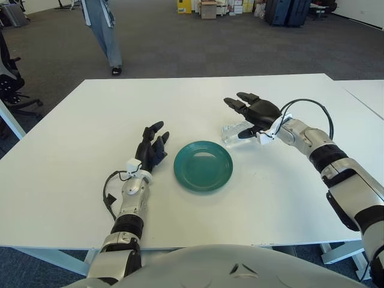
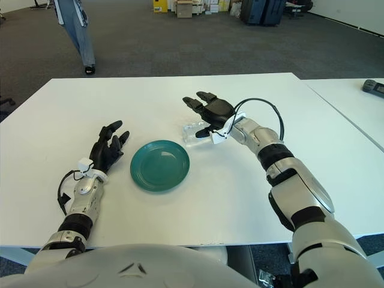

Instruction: Put the bottle into the plate.

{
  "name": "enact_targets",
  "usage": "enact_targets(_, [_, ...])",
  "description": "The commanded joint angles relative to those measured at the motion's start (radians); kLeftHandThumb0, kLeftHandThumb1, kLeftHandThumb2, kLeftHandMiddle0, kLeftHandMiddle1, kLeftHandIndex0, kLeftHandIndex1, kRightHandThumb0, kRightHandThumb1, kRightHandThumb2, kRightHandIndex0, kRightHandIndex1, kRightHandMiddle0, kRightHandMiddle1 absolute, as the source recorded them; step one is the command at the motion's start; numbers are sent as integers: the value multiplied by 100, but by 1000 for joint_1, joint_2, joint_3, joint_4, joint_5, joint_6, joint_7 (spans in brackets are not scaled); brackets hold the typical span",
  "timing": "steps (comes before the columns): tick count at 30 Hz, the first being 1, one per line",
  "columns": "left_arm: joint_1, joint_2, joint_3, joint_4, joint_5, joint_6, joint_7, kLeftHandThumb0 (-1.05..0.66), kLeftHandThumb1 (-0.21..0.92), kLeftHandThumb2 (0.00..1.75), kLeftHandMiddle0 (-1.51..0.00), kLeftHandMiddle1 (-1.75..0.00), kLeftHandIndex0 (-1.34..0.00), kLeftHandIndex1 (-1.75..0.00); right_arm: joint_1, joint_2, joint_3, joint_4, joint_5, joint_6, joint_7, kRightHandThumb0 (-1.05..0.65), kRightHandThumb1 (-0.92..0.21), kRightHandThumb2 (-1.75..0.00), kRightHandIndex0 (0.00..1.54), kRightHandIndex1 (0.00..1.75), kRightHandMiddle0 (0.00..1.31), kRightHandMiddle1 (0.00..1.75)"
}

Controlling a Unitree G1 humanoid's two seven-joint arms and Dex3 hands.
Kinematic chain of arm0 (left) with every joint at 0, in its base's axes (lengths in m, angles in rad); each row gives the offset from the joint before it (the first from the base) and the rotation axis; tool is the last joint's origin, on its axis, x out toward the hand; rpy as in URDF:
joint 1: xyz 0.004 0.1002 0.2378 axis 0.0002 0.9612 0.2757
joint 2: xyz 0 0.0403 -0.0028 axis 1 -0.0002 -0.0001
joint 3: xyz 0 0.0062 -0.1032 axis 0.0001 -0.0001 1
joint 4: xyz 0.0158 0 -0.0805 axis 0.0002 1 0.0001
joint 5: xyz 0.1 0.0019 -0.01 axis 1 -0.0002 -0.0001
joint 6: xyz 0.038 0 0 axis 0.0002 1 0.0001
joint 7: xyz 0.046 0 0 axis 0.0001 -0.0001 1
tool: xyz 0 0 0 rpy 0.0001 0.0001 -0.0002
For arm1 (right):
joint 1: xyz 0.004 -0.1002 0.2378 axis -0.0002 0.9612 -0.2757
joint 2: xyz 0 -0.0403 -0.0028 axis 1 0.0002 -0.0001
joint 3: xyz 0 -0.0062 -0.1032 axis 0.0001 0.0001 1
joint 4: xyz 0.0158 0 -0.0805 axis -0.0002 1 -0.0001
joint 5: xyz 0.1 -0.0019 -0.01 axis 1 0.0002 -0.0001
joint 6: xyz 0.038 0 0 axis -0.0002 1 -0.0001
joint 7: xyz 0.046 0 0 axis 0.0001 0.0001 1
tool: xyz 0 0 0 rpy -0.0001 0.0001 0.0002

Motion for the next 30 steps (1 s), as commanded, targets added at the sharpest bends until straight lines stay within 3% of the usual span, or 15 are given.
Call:
enact_targets(1, [-1,8,2,-6,-3,-5,-8,-80,92,86,-55,-2,-6,-93,-31,6,4,-12,-4,16,22,-105,-92,-49,0,0,0,0])
enact_targets(6, [-1,7,2,-9,-6,-1,-8,-80,92,87,-55,-2,-5,-93,-35,10,14,-2,-13,30,40,-105,-92,-43,0,0,0,0])
enact_targets(12, [2,5,5,-10,-12,-1,-8,-80,92,88,-58,-3,-6,-94,-60,45,62,96,-42,39,28,-105,-92,-37,0,0,0,0])
enact_targets(30, [24,9,5,-51,-16,8,-11,-79,92,89,-55,-2,-5,-93,-62,122,116,321,-27,41,41,-105,-92,-39,0,0,0,0])
